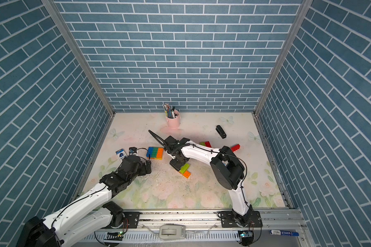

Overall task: Assemble a rectangle with lego
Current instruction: Assemble the lego brick with the lego brick.

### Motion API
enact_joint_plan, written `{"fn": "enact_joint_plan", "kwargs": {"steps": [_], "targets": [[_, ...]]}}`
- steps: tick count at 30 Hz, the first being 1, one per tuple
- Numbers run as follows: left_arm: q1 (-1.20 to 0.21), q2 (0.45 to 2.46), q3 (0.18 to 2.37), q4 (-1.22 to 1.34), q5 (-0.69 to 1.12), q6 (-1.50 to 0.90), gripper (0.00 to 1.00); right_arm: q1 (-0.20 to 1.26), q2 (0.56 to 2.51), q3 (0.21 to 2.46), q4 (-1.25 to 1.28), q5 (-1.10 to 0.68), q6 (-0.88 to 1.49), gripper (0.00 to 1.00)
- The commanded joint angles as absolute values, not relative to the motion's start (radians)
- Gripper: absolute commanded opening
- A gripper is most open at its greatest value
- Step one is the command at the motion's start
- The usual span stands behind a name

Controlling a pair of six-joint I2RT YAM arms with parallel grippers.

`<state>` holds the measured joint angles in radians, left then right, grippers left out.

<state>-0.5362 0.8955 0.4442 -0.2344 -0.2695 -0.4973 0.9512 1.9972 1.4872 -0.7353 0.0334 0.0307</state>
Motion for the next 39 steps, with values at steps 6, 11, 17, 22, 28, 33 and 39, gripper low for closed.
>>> {"fn": "enact_joint_plan", "kwargs": {"steps": [6, 11, 17, 22, 28, 33, 39], "targets": [[-0.529, 0.897, 0.465, -0.267, -0.273, -0.483, 0.97, 0.957, 2.032, 1.312, -0.539, 0.074, 0.086, 0.2], [-0.529, 0.9, 0.474, -0.279, -0.265, -0.484, 0.97, 0.957, 2.003, 1.284, -0.482, 0.085, 0.08, 0.2], [-0.53, 0.922, 0.497, -0.285, -0.247, -0.479, 0.97, 0.957, 1.981, 1.317, -0.511, 0.091, 0.064, 0.28], [-0.531, 0.942, 0.505, -0.273, -0.231, -0.478, 0.97, 0.958, 1.971, 1.342, -0.535, 0.084, 0.053, 0.39], [-0.53, 0.961, 0.512, -0.266, -0.213, -0.466, 0.99, 0.956, 1.965, 1.363, -0.549, 0.077, 0.047, 0.52], [-0.53, 0.959, 0.506, -0.259, -0.204, -0.466, 0.99, 0.956, 1.964, 1.372, -0.565, 0.065, 0.042, 0.64], [-0.53, 0.96, 0.503, -0.255, -0.199, -0.466, 0.99, 0.956, 1.954, 1.386, -0.575, 0.062, 0.044, 0.75]]}}
